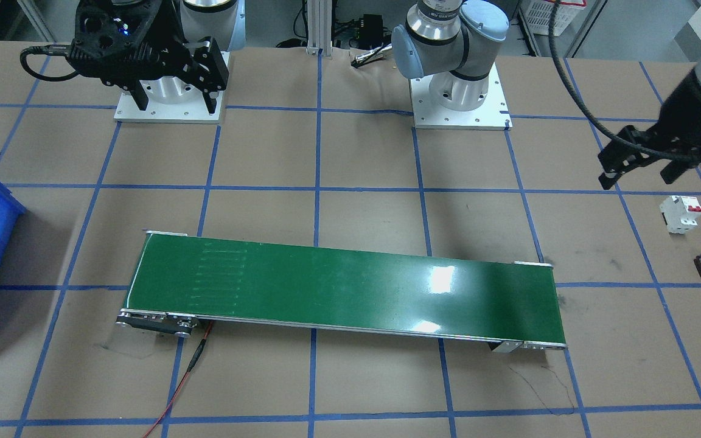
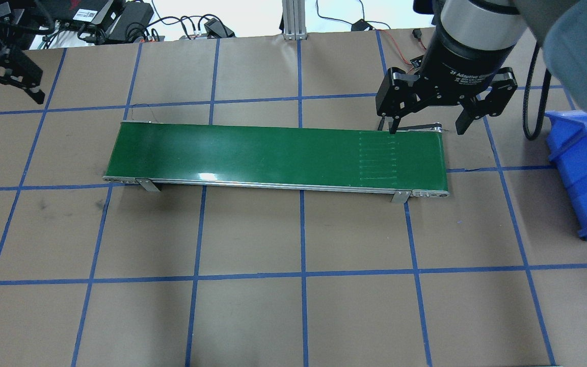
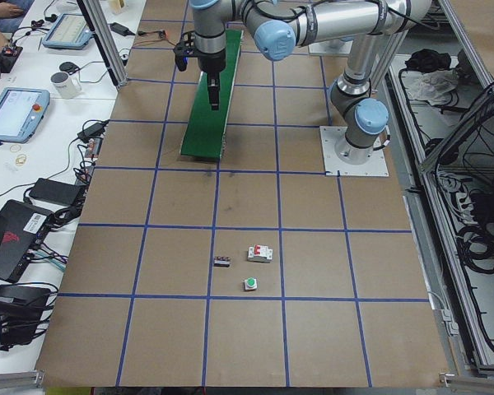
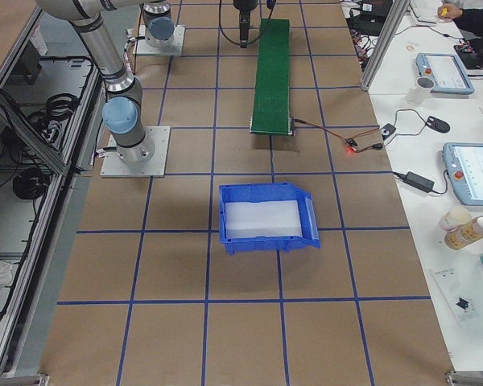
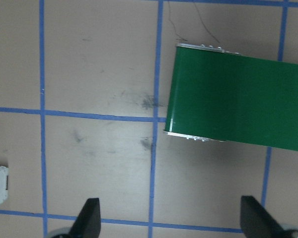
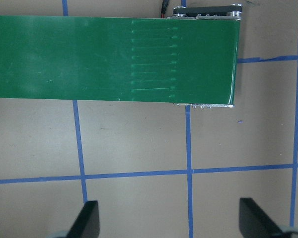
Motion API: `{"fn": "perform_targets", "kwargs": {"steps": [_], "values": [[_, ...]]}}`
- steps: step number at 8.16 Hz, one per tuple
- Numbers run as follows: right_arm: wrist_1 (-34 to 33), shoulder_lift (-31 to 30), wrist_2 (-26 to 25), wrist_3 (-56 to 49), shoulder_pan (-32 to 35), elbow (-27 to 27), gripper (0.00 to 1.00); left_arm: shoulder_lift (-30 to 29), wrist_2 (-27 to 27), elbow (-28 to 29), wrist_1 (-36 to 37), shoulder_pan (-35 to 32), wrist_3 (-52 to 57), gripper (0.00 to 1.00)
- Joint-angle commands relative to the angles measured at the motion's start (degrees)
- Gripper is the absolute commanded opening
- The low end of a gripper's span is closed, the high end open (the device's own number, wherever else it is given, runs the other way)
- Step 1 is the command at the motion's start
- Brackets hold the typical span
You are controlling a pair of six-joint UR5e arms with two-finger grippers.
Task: Move capacitor from left to right
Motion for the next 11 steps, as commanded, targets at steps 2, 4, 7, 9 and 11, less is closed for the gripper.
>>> {"fn": "perform_targets", "kwargs": {"steps": [2, 4, 7, 9, 11], "values": [[0.0, 0.0, -0.15, 0.0, 0.0, 0.0, 1.0, -7.78, 0.41, 0.02, 6.62, 15.04, 20.37, 1.0], [0.0, 0.0, 0.02, 0.0, 0.0, 0.0, 1.0, -12.35, 2.24, -0.15, 14.23, 19.54, 27.21, 1.0], [0.09, 0.0, -0.5, -0.09, -0.09, 0.0, 1.0, -23.95, 3.22, -0.24, 28.65, 26.4, 35.37, 1.0], [0.09, -0.09, -0.59, -0.09, -0.09, 0.0, 1.0, -26.08, 3.4, -1.81, 28.95, 27.38, 36.22, 1.0], [0.09, -0.09, -0.68, -0.09, -0.09, 0.0, 1.0, -27.75, 3.13, -1.91, 29.47, 29.05, 38.49, 1.0]]}}
